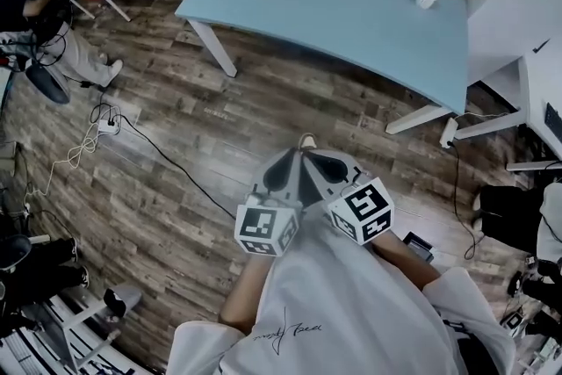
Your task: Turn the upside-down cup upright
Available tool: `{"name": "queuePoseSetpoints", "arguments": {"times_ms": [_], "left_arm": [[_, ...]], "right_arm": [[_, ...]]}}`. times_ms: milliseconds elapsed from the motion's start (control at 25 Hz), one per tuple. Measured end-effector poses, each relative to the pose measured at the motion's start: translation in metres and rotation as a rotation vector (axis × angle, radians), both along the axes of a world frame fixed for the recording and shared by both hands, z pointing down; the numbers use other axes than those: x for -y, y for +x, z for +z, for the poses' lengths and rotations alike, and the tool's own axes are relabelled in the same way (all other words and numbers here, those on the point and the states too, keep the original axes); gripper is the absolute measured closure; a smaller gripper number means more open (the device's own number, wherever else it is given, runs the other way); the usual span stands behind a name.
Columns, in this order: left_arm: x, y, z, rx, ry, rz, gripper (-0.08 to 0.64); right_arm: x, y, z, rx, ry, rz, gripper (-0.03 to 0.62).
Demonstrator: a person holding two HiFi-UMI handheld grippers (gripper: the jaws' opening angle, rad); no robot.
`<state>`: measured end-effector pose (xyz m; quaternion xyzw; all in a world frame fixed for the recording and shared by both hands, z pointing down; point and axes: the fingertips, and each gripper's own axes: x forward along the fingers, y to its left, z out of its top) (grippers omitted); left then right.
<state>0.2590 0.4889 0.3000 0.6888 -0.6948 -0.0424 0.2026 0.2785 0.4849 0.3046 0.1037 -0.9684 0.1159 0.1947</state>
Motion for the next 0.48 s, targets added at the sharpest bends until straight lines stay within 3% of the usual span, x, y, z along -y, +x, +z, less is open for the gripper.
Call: {"name": "queuePoseSetpoints", "arguments": {"times_ms": [480], "left_arm": [[0.064, -0.048, 0.016, -0.065, -0.054, 0.005, 0.551]], "right_arm": [[0.07, -0.052, 0.015, -0.029, -0.076, -0.006, 0.572]]}}
